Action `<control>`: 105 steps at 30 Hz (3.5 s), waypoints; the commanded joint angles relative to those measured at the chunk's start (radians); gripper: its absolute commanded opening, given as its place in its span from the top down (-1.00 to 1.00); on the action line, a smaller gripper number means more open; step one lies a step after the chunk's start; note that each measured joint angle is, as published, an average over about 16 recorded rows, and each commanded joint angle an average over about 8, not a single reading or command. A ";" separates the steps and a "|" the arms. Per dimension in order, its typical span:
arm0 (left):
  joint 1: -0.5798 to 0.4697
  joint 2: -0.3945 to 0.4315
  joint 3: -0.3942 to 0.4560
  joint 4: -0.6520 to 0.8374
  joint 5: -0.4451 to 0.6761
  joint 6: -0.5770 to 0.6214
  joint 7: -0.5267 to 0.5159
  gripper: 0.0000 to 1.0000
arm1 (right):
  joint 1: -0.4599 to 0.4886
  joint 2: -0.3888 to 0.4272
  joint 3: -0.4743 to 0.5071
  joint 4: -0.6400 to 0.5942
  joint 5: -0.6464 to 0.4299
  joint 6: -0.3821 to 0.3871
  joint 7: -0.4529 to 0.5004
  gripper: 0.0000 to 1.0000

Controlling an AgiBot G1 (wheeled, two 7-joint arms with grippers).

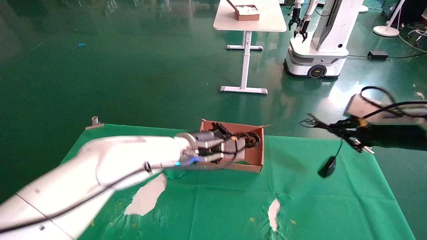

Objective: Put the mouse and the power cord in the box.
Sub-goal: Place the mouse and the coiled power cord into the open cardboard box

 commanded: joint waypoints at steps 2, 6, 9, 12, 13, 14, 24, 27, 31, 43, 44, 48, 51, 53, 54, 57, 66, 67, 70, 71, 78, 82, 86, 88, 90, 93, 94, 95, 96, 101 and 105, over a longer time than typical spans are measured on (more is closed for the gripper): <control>0.011 0.002 0.101 0.007 -0.018 -0.105 0.032 -0.23 | 0.000 0.036 0.006 0.061 -0.005 -0.015 0.036 1.00; -0.006 0.002 0.186 0.024 -0.061 -0.158 0.012 -1.00 | -0.012 0.049 0.009 0.113 -0.008 -0.017 0.068 1.00; -0.021 0.001 0.238 0.032 -0.092 -0.183 -0.003 -1.00 | -0.013 0.045 0.012 0.131 -0.004 -0.011 0.077 1.00; -0.034 0.001 0.282 0.038 -0.119 -0.202 -0.016 -1.00 | -0.007 0.037 0.015 0.139 0.003 -0.007 0.078 1.00; -0.038 0.001 0.295 0.039 -0.127 -0.208 -0.020 -1.00 | -0.004 0.035 0.017 0.141 0.007 -0.007 0.078 1.00; -0.042 0.001 0.308 0.041 -0.135 -0.214 -0.023 -1.00 | -0.001 0.034 0.018 0.142 0.010 -0.008 0.077 1.00; -0.071 0.000 0.398 0.060 -0.201 -0.264 -0.053 -1.00 | 0.021 0.022 0.025 0.142 0.027 -0.012 0.064 1.00; -0.082 -0.004 0.405 0.093 -0.225 -0.289 -0.075 -1.00 | 0.032 0.008 0.021 0.141 0.022 -0.012 0.059 1.00; -0.097 -0.018 0.398 0.164 -0.255 -0.323 -0.110 -1.00 | 0.049 -0.013 0.013 0.142 0.017 -0.017 0.042 1.00; -0.074 -0.292 0.371 0.086 -0.328 -0.260 -0.197 -1.00 | 0.094 -0.193 -0.032 0.017 0.007 0.019 -0.055 1.00; -0.070 -0.317 0.371 0.055 -0.327 -0.252 -0.209 -1.00 | 0.099 -0.220 -0.038 -0.010 0.003 0.030 -0.066 1.00; -0.061 -0.391 0.377 -0.054 -0.307 -0.236 -0.265 -1.00 | 0.128 -0.339 -0.060 -0.147 -0.019 0.092 -0.123 1.00; -0.060 -0.414 0.383 -0.099 -0.273 -0.235 -0.311 -1.00 | 0.153 -0.433 -0.074 -0.271 -0.036 0.156 -0.186 1.00; -0.061 -0.422 0.387 -0.117 -0.248 -0.234 -0.342 -1.00 | 0.169 -0.495 -0.081 -0.359 -0.043 0.203 -0.236 1.00; -0.061 -0.424 0.389 -0.124 -0.235 -0.233 -0.357 -1.00 | 0.175 -0.525 -0.084 -0.404 -0.045 0.226 -0.263 1.00; -0.062 -0.429 0.392 -0.142 -0.195 -0.230 -0.403 -1.00 | 0.188 -0.598 -0.095 -0.521 -0.038 0.285 -0.344 1.00; -0.062 -0.437 0.393 -0.183 -0.082 -0.216 -0.523 -1.00 | 0.164 -0.654 -0.230 -0.635 -0.008 0.389 -0.478 0.40; -0.062 -0.438 0.393 -0.187 -0.071 -0.214 -0.534 -1.00 | 0.160 -0.657 -0.248 -0.639 -0.008 0.402 -0.478 0.15; -0.061 -0.441 0.392 -0.197 -0.048 -0.210 -0.555 -1.00 | 0.153 -0.662 -0.286 -0.653 -0.006 0.435 -0.470 -0.60; -0.061 -0.442 0.392 -0.199 -0.044 -0.209 -0.558 -1.00 | 0.151 -0.664 -0.292 -0.656 -0.005 0.442 -0.468 -0.83; -0.061 -0.443 0.392 -0.202 -0.037 -0.207 -0.561 -1.00 | 0.148 -0.664 -0.300 -0.658 -0.003 0.451 -0.467 -1.00; -0.061 -0.442 0.392 -0.199 -0.043 -0.207 -0.557 -1.00 | 0.149 -0.661 -0.293 -0.653 -0.004 0.443 -0.468 -1.00; -0.061 -0.441 0.392 -0.197 -0.047 -0.208 -0.555 -1.00 | 0.150 -0.659 -0.287 -0.650 -0.005 0.437 -0.469 -1.00; -0.061 -0.440 0.392 -0.196 -0.049 -0.208 -0.554 -1.00 | 0.151 -0.658 -0.284 -0.647 -0.005 0.434 -0.470 -1.00; -0.061 -0.440 0.392 -0.195 -0.050 -0.209 -0.553 -1.00 | 0.150 -0.655 -0.281 -0.644 -0.003 0.430 -0.469 -1.00; -0.061 -0.440 0.392 -0.195 -0.051 -0.209 -0.552 -1.00 | 0.140 -0.642 -0.271 -0.629 0.014 0.416 -0.465 -1.00; -0.061 -0.440 0.392 -0.195 -0.051 -0.209 -0.552 -1.00 | 0.134 -0.635 -0.265 -0.621 0.025 0.408 -0.462 -1.00; -0.061 -0.440 0.392 -0.195 -0.051 -0.209 -0.552 -1.00 | 0.127 -0.626 -0.259 -0.612 0.038 0.400 -0.459 -1.00; -0.061 -0.440 0.392 -0.195 -0.051 -0.209 -0.552 -1.00 | 0.119 -0.616 -0.251 -0.601 0.053 0.390 -0.455 -1.00; -0.061 -0.440 0.392 -0.195 -0.051 -0.209 -0.552 -1.00 | 0.067 -0.554 -0.205 -0.532 0.143 0.328 -0.431 -1.00; -0.061 -0.440 0.392 -0.195 -0.051 -0.209 -0.552 -1.00 | 0.026 -0.504 -0.168 -0.477 0.217 0.277 -0.411 -1.00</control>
